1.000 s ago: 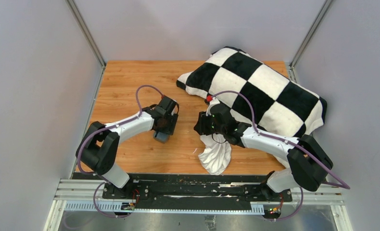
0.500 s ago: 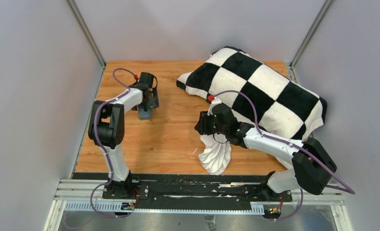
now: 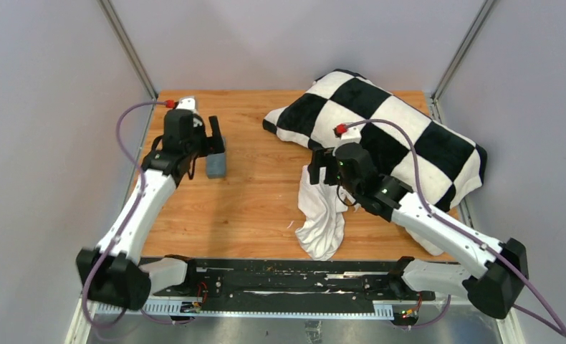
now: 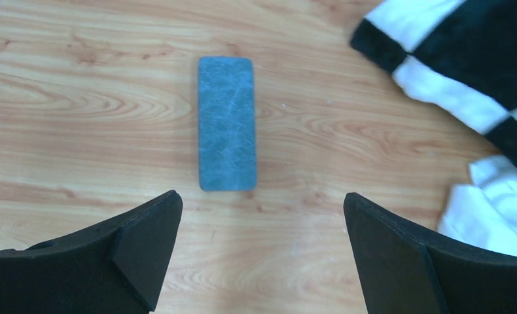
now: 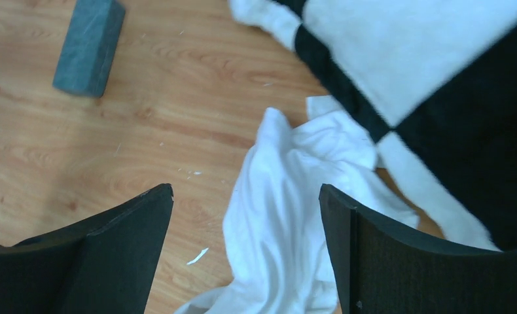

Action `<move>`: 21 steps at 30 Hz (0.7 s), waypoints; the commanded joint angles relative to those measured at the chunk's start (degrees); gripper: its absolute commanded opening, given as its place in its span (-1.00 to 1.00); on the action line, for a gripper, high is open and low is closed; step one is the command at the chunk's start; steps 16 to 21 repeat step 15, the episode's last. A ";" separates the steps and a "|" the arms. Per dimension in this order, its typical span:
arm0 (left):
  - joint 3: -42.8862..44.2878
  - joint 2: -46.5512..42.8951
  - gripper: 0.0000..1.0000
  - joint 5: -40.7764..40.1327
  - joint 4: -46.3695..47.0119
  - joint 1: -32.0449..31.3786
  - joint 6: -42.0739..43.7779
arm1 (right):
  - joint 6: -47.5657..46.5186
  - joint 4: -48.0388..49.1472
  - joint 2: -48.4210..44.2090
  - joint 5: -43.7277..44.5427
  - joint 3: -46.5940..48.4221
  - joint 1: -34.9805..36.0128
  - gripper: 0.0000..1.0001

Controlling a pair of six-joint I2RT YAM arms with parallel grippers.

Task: Organize the sunglasses
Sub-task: Reset both arms

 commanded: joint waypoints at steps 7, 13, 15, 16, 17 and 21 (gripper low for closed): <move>-21.40 -25.17 0.99 10.11 -1.25 0.10 -2.33 | -0.66 -10.31 -11.34 21.44 -1.93 -0.70 0.90; -26.28 -28.48 0.99 16.42 0.93 0.09 -4.99 | 1.34 -10.34 -11.50 25.27 -4.27 -0.70 0.87; -26.11 -28.36 0.99 15.14 0.17 0.11 -5.66 | 1.55 -10.27 -10.96 24.93 -3.93 -0.73 0.88; -26.11 -28.36 0.99 15.14 0.17 0.11 -5.66 | 1.55 -10.27 -10.96 24.93 -3.93 -0.73 0.88; -26.11 -28.36 0.99 15.14 0.17 0.11 -5.66 | 1.55 -10.27 -10.96 24.93 -3.93 -0.73 0.88; -26.11 -28.36 0.99 15.14 0.17 0.11 -5.66 | 1.55 -10.27 -10.96 24.93 -3.93 -0.73 0.88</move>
